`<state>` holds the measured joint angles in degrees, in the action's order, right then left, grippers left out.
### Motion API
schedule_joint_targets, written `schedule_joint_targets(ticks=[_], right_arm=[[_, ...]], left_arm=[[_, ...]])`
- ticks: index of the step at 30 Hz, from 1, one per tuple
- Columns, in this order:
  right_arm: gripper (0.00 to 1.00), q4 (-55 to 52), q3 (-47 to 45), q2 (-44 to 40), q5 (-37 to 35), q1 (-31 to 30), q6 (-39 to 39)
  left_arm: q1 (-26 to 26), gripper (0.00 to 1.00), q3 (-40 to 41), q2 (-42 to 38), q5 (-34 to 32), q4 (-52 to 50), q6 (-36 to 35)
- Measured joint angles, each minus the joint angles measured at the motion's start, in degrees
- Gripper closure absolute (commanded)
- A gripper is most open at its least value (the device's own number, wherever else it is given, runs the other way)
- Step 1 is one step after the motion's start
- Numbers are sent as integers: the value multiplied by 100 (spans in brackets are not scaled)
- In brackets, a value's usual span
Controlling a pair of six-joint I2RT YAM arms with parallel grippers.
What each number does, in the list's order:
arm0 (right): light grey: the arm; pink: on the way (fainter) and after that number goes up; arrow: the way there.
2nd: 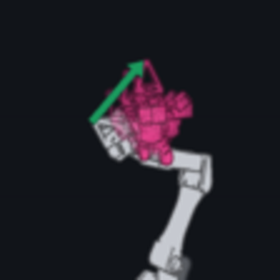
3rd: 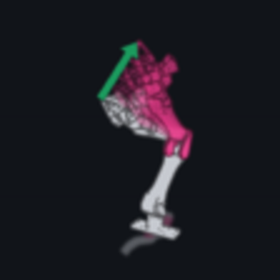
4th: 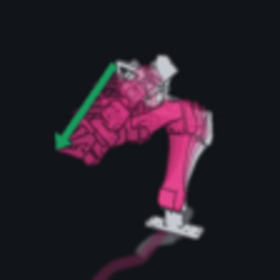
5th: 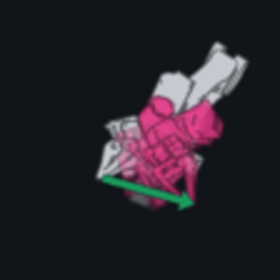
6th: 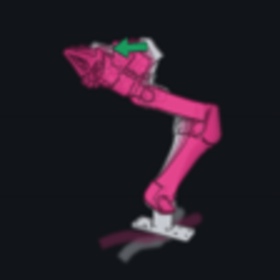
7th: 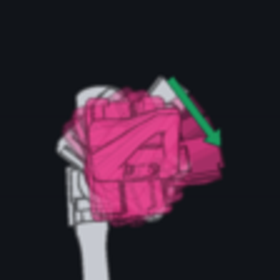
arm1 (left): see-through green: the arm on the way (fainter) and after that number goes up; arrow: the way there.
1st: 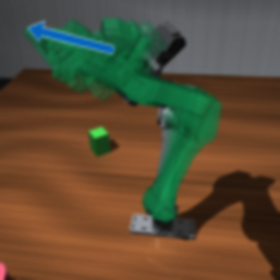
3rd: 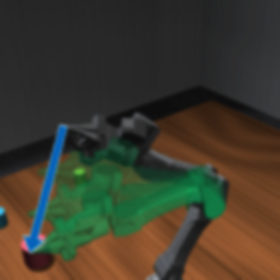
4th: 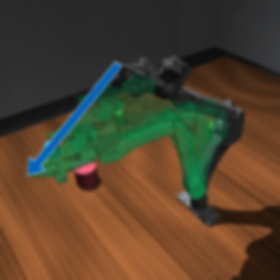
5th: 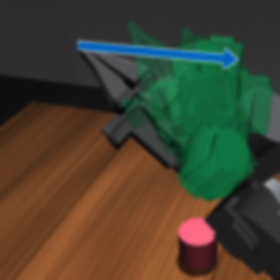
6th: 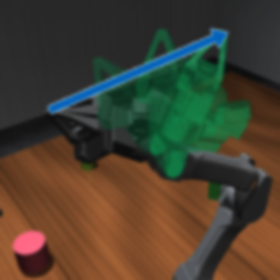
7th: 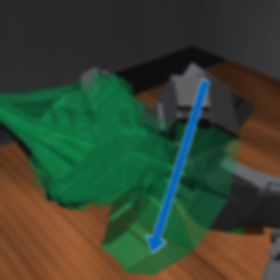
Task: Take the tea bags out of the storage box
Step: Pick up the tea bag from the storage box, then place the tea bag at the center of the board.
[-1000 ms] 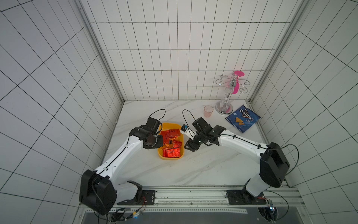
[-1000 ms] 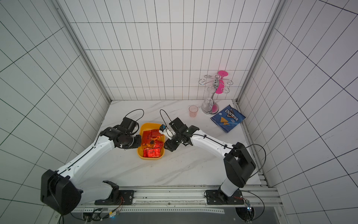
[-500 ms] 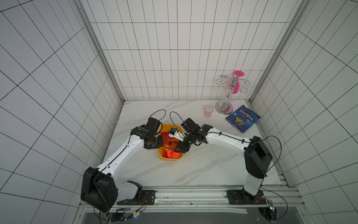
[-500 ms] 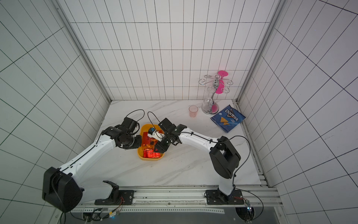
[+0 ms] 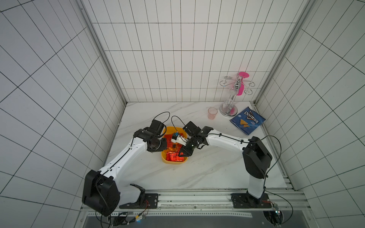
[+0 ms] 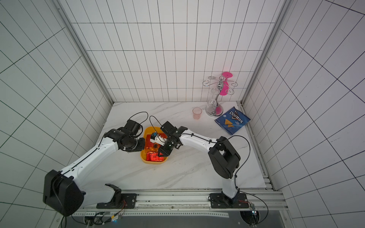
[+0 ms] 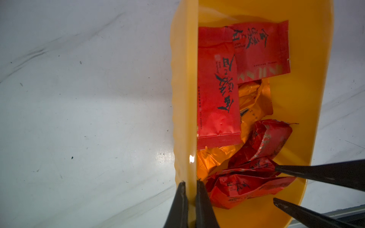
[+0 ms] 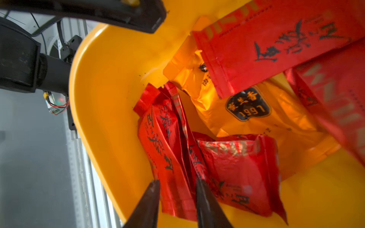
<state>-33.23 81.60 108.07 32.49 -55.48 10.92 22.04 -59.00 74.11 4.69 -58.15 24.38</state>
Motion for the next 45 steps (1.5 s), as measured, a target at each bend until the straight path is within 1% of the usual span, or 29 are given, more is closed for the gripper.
schedule_joint_targets(ticks=[1, 2, 3, 9, 13, 15, 19, 22, 24, 26, 31, 36, 37, 38, 39, 40, 41, 42, 43, 45], right_arm=[[92, -22, 11, 0, 31, 0, 0], [97, -52, 33, 2, 63, 0, 0], [100, -72, 59, 4, 92, 0, -9], [100, -129, 229, -20, 87, 17, -85], [100, 20, 177, -420, 66, 232, -402], [100, 321, 20, -879, 63, 535, -669], [100, 1073, -413, -1860, -122, 1469, -1340], [100, 1683, -852, -2245, -393, 2192, -1934], [100, 1915, -1036, -2175, -577, 2490, -2264], [100, 2046, -1119, -1829, -730, 2627, -2577], [100, 2406, -1276, -754, -920, 2573, -3202], [100, 2643, -1384, -181, -1054, 2461, -3630], [96, 2699, -1384, -129, -1058, 2444, -3694], [88, 2750, -1384, -96, -1058, 2426, -3759], [77, 2771, -1384, -83, -1049, 2426, -3794], [64, 2767, -1384, -83, -1027, 2426, -3770], [56, 2719, -1375, -98, -1027, 2426, -3738], [52, 2660, -1370, -129, -1043, 2422, -3668], [51, 2559, -1370, -197, -1064, 2417, -3582], [56, 2326, -1368, -457, -1003, 2393, -3338]], left_arm=[[0, 100, 0, 0, -4, -2, 2], [0, 100, 0, 0, -15, -2, 2], [2, 100, 0, 0, -22, -2, 2], [2, 100, 0, 0, -83, 0, 13], [2, 100, 0, 0, -192, -4, 33], [2, 100, 0, 0, -238, -15, 50], [2, 100, 0, 0, -308, -44, 68], [2, 100, 0, 0, -343, -63, 70], [2, 100, 0, 0, -352, -68, 70], [2, 100, 0, 0, -356, -76, 72], [28, 100, 0, 0, -350, -83, 72], [120, 100, 0, 0, -319, -83, 70], [133, 100, 0, 0, -315, -83, 68], [153, 100, 0, 0, -313, -83, 70], [160, 100, 0, 0, -313, -83, 70], [170, 100, 0, 0, -313, -83, 68], [177, 100, 0, 0, -313, -83, 70], [184, 100, 0, 0, -310, -83, 68], [188, 100, 0, 0, -299, -83, 68], [192, 100, 0, 0, -260, -81, 63]])
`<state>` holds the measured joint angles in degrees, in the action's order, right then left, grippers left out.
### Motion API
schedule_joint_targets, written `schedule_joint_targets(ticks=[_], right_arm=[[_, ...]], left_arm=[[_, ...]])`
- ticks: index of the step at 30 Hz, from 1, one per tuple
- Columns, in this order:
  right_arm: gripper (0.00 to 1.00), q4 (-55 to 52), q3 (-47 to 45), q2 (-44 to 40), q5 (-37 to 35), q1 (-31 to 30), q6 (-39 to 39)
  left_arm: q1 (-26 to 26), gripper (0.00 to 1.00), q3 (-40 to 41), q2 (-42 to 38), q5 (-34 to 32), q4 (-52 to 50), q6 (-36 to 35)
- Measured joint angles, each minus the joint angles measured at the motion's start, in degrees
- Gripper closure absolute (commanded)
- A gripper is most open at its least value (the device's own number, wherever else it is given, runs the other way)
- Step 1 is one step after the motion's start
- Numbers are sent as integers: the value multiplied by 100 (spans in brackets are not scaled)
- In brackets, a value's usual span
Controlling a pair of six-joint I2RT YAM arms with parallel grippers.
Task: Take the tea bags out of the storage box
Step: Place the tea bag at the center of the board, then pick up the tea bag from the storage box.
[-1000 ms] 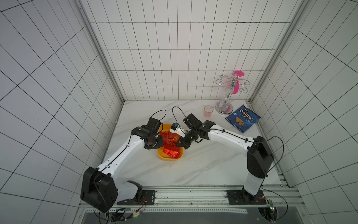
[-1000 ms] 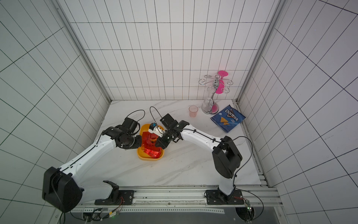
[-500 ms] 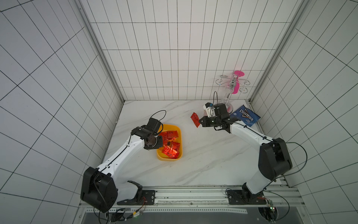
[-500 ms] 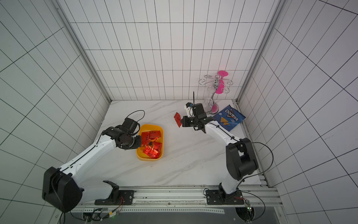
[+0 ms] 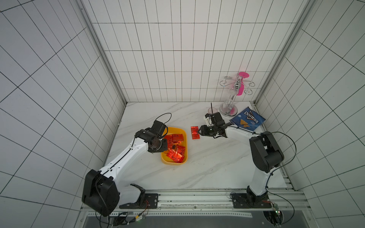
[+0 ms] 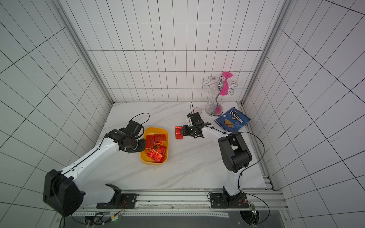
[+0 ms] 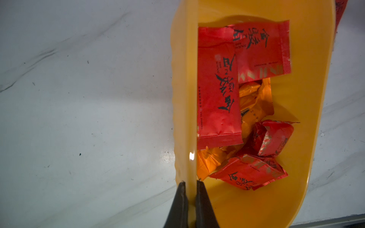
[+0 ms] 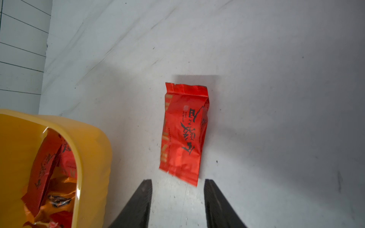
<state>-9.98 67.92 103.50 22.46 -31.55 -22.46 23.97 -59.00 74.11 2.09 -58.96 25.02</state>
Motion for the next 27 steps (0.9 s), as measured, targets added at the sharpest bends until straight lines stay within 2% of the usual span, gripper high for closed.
schedule_joint_targets(ticks=[4, 10, 13, 17, 23, 25, 27], right_arm=[[57, -210, 44, -798, 619, -149, 420], [54, -245, 175, -1220, 1333, -1469, 1141], [55, -326, 192, -1036, 1770, -1910, 1386], [55, -514, 455, -450, 2009, -2033, 1631], [56, -903, 896, 354, 1823, -2179, 1950], [62, -1014, 962, 468, 1714, -2221, 2039], [64, -1126, 1054, 551, 1657, -2249, 2085]], left_arm=[[0, 100, 0, -2, 83, 2, -2], [7, 100, 4, -52, 151, 11, -4], [28, 100, 4, -59, 188, 24, -9], [48, 100, 4, -85, 210, 24, -20], [90, 100, 4, -107, 210, 26, -20], [107, 100, 4, -114, 210, 28, -20], [114, 100, 11, -118, 210, 24, -20]])
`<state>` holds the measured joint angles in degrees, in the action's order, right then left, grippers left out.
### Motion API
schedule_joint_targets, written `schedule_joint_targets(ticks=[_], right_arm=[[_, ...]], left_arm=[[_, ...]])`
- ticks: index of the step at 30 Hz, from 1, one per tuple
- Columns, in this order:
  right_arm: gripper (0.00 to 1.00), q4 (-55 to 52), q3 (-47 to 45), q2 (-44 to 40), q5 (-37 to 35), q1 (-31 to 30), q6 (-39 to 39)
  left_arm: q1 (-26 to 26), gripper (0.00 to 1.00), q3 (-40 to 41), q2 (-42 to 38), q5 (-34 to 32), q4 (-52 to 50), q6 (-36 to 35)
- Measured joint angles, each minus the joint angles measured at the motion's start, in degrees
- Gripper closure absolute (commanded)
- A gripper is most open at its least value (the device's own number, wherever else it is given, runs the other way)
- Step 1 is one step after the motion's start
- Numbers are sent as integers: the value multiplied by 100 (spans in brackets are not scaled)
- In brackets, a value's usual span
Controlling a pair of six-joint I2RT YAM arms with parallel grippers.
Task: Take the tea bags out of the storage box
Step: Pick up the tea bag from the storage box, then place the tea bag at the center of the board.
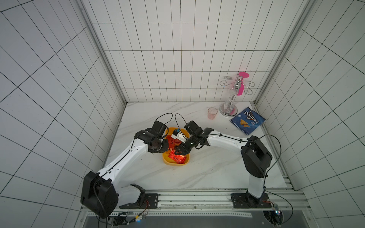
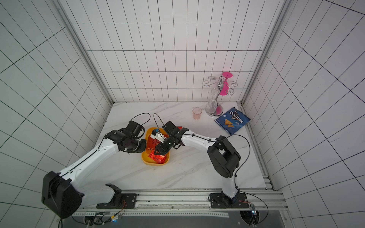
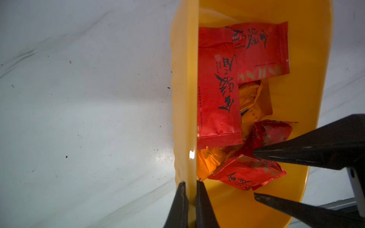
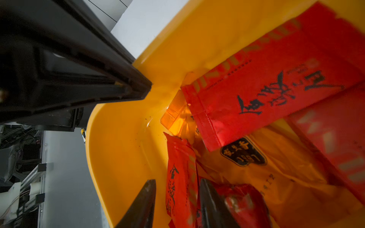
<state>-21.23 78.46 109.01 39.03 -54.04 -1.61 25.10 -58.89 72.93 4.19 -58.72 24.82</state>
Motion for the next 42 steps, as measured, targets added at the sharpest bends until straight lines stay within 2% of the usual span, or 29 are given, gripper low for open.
schedule_joint_targets(ticks=[5, 8, 12, 14, 19, 23, 26, 33, 37, 42], right_arm=[[64, -142, 166, 120, -138, -103, 164], [58, -177, 168, 146, -293, -173, 214], [58, -170, 168, 144, -603, -229, 280], [62, -151, 168, 144, -708, -249, 317], [83, -140, 168, 144, -870, -256, 400], [96, -144, 168, 146, -887, -258, 468], [100, -142, 168, 144, -916, -256, 470], [100, -138, 142, -262, -1093, -212, 380], [100, 107, -133, -1126, -1231, 118, 72], [100, 855, -903, -2249, -1392, 1259, -610]], left_arm=[[22, 100, 11, -4, 0, 2, 0], [35, 100, 17, -7, 2, 4, 0], [42, 100, 31, -7, 0, 22, 0], [42, 100, 31, -7, 0, 28, 2], [42, 100, 33, -7, -2, 39, 0], [42, 100, 33, -7, -2, 39, 0], [42, 100, 33, -4, -4, 42, 0], [42, 100, 33, -4, -7, 44, 2], [42, 100, 33, -4, -11, 42, 2], [42, 100, 33, -4, -26, 42, 2]])
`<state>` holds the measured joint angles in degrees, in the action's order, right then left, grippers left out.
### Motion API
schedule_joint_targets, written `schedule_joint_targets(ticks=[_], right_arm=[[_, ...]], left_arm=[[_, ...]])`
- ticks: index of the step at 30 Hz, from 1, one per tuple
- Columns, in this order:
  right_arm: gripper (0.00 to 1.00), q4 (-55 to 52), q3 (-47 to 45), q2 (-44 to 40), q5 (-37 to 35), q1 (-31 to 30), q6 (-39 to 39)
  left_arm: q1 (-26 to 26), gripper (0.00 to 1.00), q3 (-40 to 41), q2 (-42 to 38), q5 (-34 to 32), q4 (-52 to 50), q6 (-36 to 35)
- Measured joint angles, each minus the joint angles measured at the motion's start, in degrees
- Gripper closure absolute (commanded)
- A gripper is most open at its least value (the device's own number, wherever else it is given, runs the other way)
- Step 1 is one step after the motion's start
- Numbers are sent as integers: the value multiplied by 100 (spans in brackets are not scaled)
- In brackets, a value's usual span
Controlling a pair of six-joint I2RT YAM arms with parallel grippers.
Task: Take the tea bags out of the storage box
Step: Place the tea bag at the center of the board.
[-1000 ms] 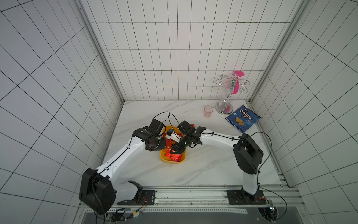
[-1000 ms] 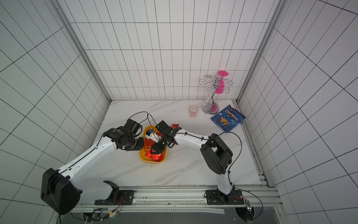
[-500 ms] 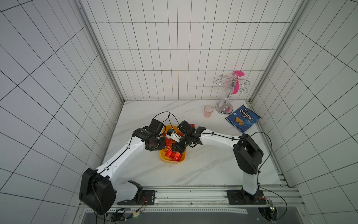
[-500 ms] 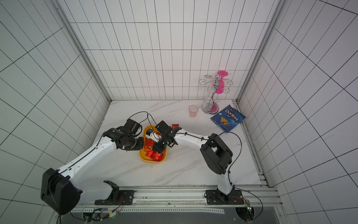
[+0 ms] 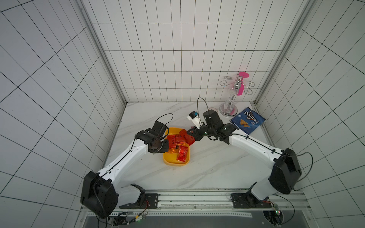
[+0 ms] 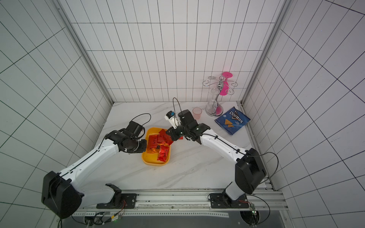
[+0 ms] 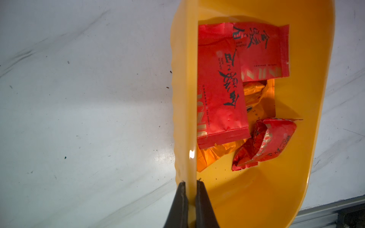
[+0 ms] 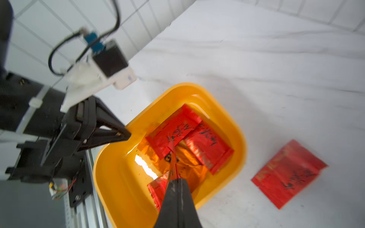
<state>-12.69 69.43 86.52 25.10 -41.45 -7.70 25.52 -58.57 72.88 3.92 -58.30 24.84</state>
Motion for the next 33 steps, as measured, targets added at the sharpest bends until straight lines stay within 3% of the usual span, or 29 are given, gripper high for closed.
schedule_joint_targets(ticks=[5, 8, 16, 24, 26, 30, 33], right_arm=[[100, 485, -669, -103, -374, 1145, -822], [100, 533, -866, 254, -608, 1495, -1176], [100, 999, -1071, 1252, -667, 1886, -1856], [100, 1513, -1071, 1880, -245, 2024, -2286], [95, 1515, -1071, 1882, -221, 2044, -2304], [69, 1469, -1071, 1871, -227, 2122, -2284], [60, 1266, -1071, 1711, -289, 2164, -2240]], left_arm=[[0, 100, 0, 0, -2, 0, 0], [0, 100, 0, 0, -2, 0, 0], [4, 100, 0, 0, -2, 0, 2], [31, 100, 0, 0, -9, 0, 2], [33, 100, 0, 0, -9, 0, 2], [39, 100, 0, 0, -22, 0, 2], [44, 100, 0, 0, -24, 0, 2]])
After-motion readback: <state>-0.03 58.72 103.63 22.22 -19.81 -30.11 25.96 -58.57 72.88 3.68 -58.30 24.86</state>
